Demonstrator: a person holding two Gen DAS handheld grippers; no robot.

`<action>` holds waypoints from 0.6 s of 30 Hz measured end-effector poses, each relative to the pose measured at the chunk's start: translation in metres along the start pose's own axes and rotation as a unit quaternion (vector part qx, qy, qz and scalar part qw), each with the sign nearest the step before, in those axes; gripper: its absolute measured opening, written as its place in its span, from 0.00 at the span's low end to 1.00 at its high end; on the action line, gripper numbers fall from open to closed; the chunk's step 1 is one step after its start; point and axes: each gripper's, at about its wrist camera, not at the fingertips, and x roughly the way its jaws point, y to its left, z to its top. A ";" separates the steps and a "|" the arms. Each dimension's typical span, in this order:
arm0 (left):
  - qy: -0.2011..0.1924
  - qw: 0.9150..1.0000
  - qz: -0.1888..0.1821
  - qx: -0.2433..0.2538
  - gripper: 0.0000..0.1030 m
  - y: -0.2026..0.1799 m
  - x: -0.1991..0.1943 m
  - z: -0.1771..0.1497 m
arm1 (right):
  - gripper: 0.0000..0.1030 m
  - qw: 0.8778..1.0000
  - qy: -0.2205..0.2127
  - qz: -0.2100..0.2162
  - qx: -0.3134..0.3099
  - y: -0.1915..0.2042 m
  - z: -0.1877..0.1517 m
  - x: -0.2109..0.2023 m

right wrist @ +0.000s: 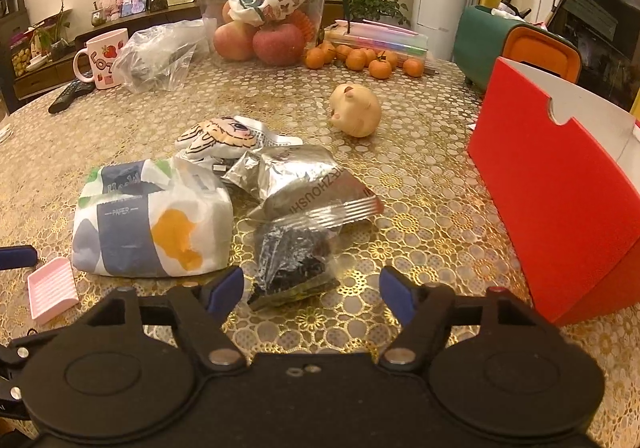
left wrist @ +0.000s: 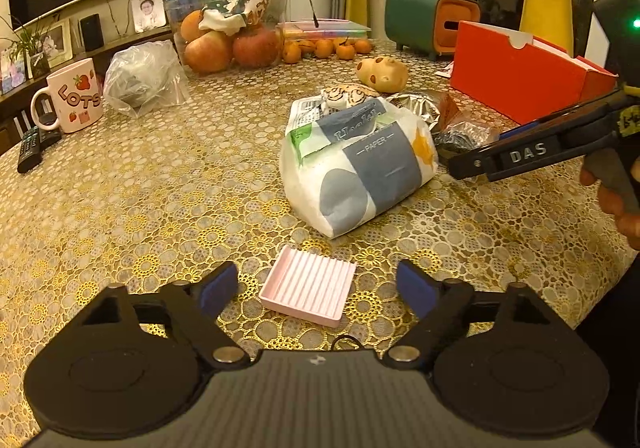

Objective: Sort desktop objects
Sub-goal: 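Grasp the pink sticky-note pad with the left tool while the right tool grasps the black bag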

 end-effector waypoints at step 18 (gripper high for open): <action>-0.003 1.000 -0.001 0.011 0.42 -0.011 -0.005 0.002 | 0.43 1.000 0.005 0.009 0.002 0.002 0.004 -0.001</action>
